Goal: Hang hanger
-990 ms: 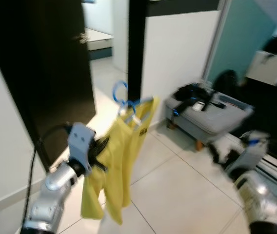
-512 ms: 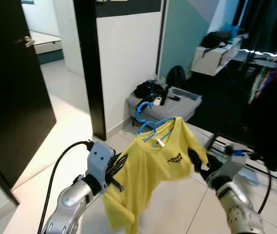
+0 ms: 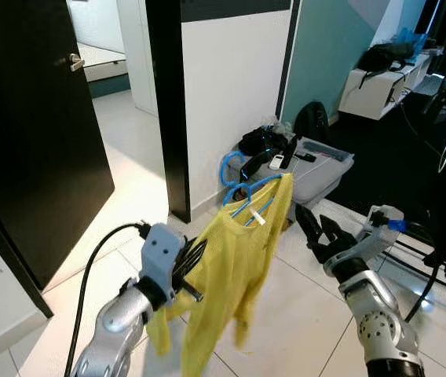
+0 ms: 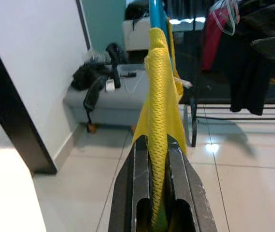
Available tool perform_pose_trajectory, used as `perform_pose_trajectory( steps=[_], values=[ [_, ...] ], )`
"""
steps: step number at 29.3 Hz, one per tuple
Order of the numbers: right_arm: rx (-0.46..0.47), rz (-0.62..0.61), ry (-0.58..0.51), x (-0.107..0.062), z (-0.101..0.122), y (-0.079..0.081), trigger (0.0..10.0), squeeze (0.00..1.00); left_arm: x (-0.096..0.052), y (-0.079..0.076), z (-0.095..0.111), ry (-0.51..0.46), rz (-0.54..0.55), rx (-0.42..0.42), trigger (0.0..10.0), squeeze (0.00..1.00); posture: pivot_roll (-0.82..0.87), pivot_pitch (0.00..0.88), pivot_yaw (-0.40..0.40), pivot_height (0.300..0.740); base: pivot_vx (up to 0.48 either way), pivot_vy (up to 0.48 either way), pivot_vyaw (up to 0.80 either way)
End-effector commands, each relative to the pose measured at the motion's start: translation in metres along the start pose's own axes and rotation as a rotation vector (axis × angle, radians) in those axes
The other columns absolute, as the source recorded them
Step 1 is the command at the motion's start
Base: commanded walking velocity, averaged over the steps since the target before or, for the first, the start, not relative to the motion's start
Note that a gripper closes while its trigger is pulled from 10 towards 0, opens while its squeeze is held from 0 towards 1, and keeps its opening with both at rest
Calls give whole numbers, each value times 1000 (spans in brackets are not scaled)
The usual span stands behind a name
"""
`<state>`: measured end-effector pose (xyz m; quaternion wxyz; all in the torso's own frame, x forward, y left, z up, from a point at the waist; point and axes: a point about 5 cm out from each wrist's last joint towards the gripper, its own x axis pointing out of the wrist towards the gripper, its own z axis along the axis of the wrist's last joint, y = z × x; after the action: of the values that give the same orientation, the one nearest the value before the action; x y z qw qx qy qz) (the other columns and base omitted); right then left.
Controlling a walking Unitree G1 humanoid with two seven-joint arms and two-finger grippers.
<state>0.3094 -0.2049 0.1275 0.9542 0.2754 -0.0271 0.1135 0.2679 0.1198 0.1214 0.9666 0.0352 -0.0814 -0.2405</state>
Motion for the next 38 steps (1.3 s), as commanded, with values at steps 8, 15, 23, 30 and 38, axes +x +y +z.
perform_pose_trajectory(
  steps=[8,15,23,30,38],
  values=[
    [-84,-102,79,-22,0,-26,10000,0,-22,26,-8,8,243,-21,10000,0,-46,0,-52,740,0,0,-800],
    [-312,-117,231,-48,-15,-35,10000,0,-44,62,-21,75,443,6,10000,0,-58,0,-69,740,0,0,-800],
    [-361,-126,247,-54,-11,-39,10000,0,-54,85,-23,100,533,62,10000,0,-50,0,-89,740,0,0,-700],
    [-378,-120,238,-51,-7,-39,10000,0,-50,83,-15,67,461,85,10000,0,-43,0,-95,740,0,0,0],
    [-341,-101,182,-40,-2,-32,10000,0,-34,64,-4,-2,321,79,10000,0,-36,0,-99,740,0,0,-500]
  ],
)
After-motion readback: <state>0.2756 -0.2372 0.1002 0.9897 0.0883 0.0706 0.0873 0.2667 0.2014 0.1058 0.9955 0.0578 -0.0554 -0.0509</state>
